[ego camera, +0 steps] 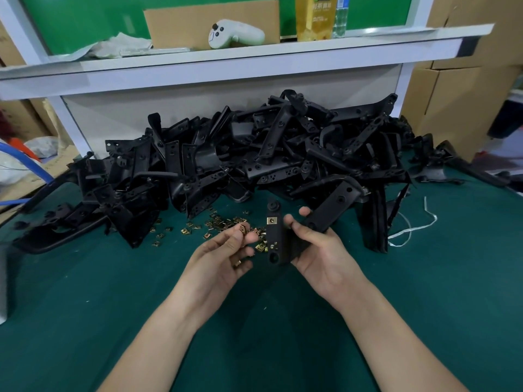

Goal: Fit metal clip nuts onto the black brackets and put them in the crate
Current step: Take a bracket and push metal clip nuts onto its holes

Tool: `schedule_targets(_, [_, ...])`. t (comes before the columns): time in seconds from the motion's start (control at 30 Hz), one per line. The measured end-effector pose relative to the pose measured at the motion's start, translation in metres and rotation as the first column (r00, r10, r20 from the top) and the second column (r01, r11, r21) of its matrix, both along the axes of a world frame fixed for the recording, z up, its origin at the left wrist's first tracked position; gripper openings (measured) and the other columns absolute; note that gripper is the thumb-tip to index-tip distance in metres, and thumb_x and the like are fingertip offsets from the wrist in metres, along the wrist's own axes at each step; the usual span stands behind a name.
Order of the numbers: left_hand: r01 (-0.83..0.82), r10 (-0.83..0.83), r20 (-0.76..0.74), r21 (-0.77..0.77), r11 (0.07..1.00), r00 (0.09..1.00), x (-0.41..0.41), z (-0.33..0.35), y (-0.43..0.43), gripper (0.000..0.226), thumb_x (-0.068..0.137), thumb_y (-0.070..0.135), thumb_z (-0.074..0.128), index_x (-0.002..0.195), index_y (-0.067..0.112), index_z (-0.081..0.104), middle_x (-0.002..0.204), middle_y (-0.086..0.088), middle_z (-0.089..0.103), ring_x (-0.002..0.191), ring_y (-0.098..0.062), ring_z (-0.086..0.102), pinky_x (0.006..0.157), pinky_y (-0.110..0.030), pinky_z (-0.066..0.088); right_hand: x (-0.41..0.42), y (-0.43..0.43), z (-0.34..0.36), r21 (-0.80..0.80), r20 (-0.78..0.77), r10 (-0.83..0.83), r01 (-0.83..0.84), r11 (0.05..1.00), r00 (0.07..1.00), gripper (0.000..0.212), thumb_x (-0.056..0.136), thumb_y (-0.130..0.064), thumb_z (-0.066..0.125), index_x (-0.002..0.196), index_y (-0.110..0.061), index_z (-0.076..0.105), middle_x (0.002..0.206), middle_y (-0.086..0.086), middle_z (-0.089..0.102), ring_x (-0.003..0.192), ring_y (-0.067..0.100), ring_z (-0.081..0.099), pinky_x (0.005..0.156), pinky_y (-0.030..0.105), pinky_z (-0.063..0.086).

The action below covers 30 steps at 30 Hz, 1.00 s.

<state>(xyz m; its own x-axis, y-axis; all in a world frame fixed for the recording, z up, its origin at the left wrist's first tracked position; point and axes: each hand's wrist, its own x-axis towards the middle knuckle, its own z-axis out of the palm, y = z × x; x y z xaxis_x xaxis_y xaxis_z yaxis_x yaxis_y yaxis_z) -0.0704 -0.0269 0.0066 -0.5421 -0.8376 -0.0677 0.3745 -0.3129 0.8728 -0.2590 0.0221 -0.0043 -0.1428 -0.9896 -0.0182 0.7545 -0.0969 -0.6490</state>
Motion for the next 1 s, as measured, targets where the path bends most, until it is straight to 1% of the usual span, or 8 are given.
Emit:
schedule_targets(0.1, [-0.032, 0.038, 0.068, -0.083, 0.996, 0.997, 0.000, 0.001, 0.002, 0.021, 0.088, 0.022, 0.068, 0.106, 0.017, 0.077, 0.104, -0.005, 0.075, 0.081, -0.011, 0.066, 0.074, -0.025, 0.056, 0.000, 0.000, 0.000, 0.001, -0.014, -0.011, 0.011, 1.000, 1.000, 0.030, 0.081, -0.006, 0.067, 0.105, -0.024, 0.062, 0.097, 0.003, 0.074, 0.098, 0.026, 0.073, 0.070, 0.040, 0.060])
schedule_targets(0.2, [-0.071, 0.132, 0.222, -0.263, 0.962, 0.966, -0.002, 0.002, 0.007, 0.024, 0.080, 0.027, 0.073, 0.103, 0.027, 0.079, 0.100, 0.000, 0.076, 0.083, -0.010, 0.068, 0.074, -0.023, 0.056, 0.000, 0.001, 0.001, -0.004, -0.035, -0.025, 0.024, 1.000, 0.999, 0.028, 0.084, -0.007, 0.065, 0.105, -0.025, 0.061, 0.097, 0.002, 0.074, 0.102, 0.028, 0.072, 0.075, 0.041, 0.059])
schedule_targets(0.27, [-0.054, 0.196, 0.314, -0.408, 0.911, 0.929, -0.003, 0.002, 0.011, 0.019, 0.084, 0.023, 0.072, 0.100, 0.031, 0.078, 0.098, 0.003, 0.076, 0.084, -0.008, 0.068, 0.075, -0.021, 0.056, 0.000, 0.002, 0.001, -0.004, -0.039, -0.024, 0.024, 1.000, 0.999, 0.027, 0.086, -0.007, 0.064, 0.106, -0.025, 0.061, 0.096, 0.001, 0.073, 0.103, 0.028, 0.071, 0.074, 0.041, 0.059])
schedule_targets(0.33, [-0.031, 0.214, 0.333, -0.479, 0.877, 0.918, -0.004, 0.003, 0.013, 0.021, 0.091, 0.011, 0.069, 0.099, 0.028, 0.078, 0.098, 0.002, 0.076, 0.083, -0.007, 0.068, 0.075, -0.020, 0.055, 0.000, 0.002, 0.002, -0.004, -0.031, -0.022, 0.022, 1.000, 0.999, 0.027, 0.086, -0.006, 0.063, 0.106, -0.024, 0.061, 0.095, 0.002, 0.074, 0.101, 0.028, 0.072, 0.072, 0.040, 0.060])
schedule_targets(0.5, [0.003, 0.194, 0.346, -0.496, 0.868, 0.918, -0.002, 0.007, 0.015, 0.023, 0.094, 0.003, 0.066, 0.101, 0.023, 0.075, 0.094, 0.002, 0.075, 0.081, -0.007, 0.067, 0.077, -0.020, 0.055, 0.000, 0.003, 0.002, 0.003, -0.021, -0.022, 0.022, 1.000, 1.000, 0.027, 0.089, -0.004, 0.061, 0.108, -0.024, 0.060, 0.096, 0.002, 0.074, 0.100, 0.028, 0.072, 0.071, 0.041, 0.060])
schedule_targets(0.73, [0.030, 0.178, 0.371, -0.491, 0.871, 0.912, -0.001, 0.007, 0.015, 0.028, 0.093, 0.005, 0.068, 0.099, 0.031, 0.077, 0.093, 0.005, 0.075, 0.080, -0.005, 0.067, 0.078, -0.017, 0.053, 0.000, 0.003, 0.002, 0.005, -0.015, -0.032, 0.032, 0.999, 0.999, 0.026, 0.092, -0.002, 0.059, 0.107, -0.023, 0.059, 0.096, 0.002, 0.073, 0.098, 0.028, 0.072, 0.070, 0.041, 0.060])
schedule_targets(0.87, [0.038, 0.176, 0.373, -0.501, 0.864, 0.911, -0.001, 0.007, 0.016, 0.025, 0.090, 0.013, 0.069, 0.100, 0.035, 0.076, 0.094, 0.006, 0.076, 0.081, -0.004, 0.068, 0.078, -0.016, 0.052, 0.001, 0.003, 0.002, 0.014, -0.011, -0.041, 0.041, 0.999, 0.999, 0.026, 0.096, 0.000, 0.056, 0.109, -0.022, 0.058, 0.095, 0.002, 0.073, 0.097, 0.028, 0.072, 0.070, 0.042, 0.060])
schedule_targets(1.0, [0.017, 0.196, 0.365, -0.504, 0.863, 0.910, -0.003, 0.007, 0.017, 0.029, 0.092, 0.009, 0.068, 0.099, 0.036, 0.076, 0.095, 0.007, 0.076, 0.082, -0.004, 0.068, 0.079, -0.016, 0.053, 0.002, 0.003, 0.002, 0.017, -0.009, -0.041, 0.041, 0.999, 0.999, 0.025, 0.095, -0.001, 0.056, 0.108, -0.022, 0.058, 0.094, 0.002, 0.073, 0.098, 0.028, 0.072, 0.071, 0.042, 0.060])
